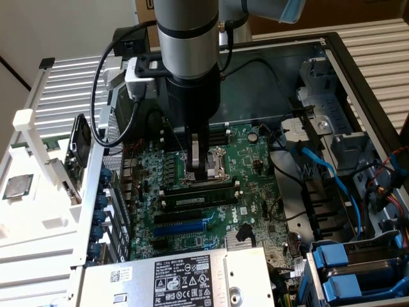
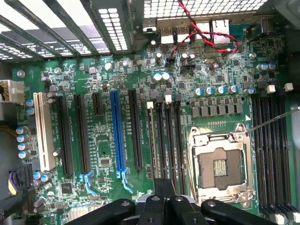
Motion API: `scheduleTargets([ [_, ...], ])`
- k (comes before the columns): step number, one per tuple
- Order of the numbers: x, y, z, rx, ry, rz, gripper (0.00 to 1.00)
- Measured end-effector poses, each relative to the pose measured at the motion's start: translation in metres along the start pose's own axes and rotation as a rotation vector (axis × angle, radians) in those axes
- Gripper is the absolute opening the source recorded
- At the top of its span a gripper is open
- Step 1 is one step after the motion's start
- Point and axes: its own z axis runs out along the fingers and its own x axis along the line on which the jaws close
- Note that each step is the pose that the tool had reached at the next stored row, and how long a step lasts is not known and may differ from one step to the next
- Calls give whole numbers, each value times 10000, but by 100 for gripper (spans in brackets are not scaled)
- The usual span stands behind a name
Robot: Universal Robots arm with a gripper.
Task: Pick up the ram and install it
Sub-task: 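Press down the ram until it locks into place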
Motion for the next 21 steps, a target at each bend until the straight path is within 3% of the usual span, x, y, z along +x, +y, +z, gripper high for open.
scheduleTargets([
  [4, 0, 0, 0, 18, 8, 647, 11],
  [7, 0, 0, 0, 39, 18, 1419, 11],
  [21, 0, 0, 0, 93, 44, 3444, 11],
])
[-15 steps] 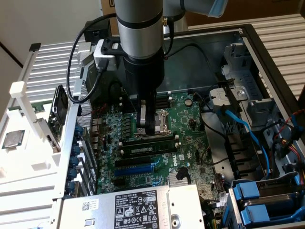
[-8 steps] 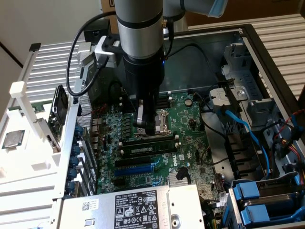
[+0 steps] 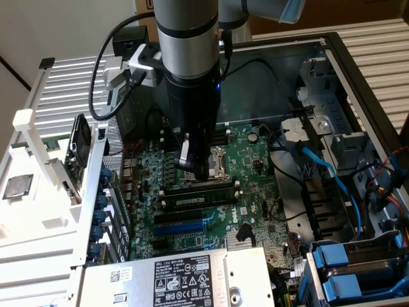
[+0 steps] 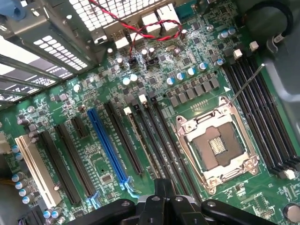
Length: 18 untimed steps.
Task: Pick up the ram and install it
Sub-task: 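Press down the ram until it locks into place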
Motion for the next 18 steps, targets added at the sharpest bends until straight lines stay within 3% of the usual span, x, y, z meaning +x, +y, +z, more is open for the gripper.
scheduleTargets([
  [18, 0, 0, 0, 80, 37, 2946, 11],
])
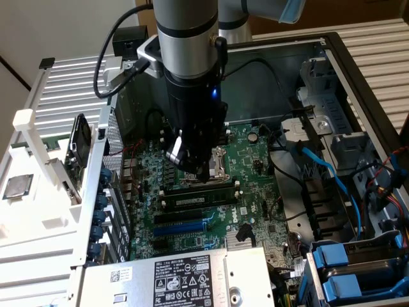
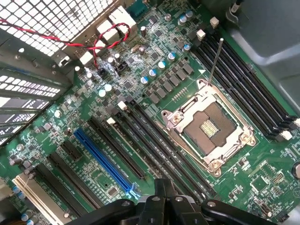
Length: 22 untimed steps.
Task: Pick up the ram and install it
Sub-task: 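Press down the ram until it locks into place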
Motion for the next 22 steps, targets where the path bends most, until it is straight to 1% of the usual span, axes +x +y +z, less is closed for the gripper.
scheduleTargets([
  [18, 0, 0, 0, 70, 33, 2580, 11],
  [19, 0, 0, 0, 82, 38, 3027, 11],
  [22, 0, 0, 0, 93, 44, 3466, 11],
])
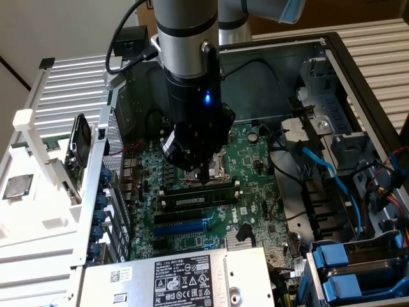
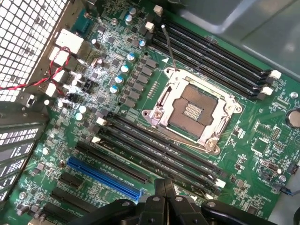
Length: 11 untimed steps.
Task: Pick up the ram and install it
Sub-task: 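Press down the ram until it locks into place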
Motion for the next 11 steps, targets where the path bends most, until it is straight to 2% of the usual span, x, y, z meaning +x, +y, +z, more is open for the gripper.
scheduleTargets([
  [11, 0, 0, 0, 43, 20, 1612, 11],
])
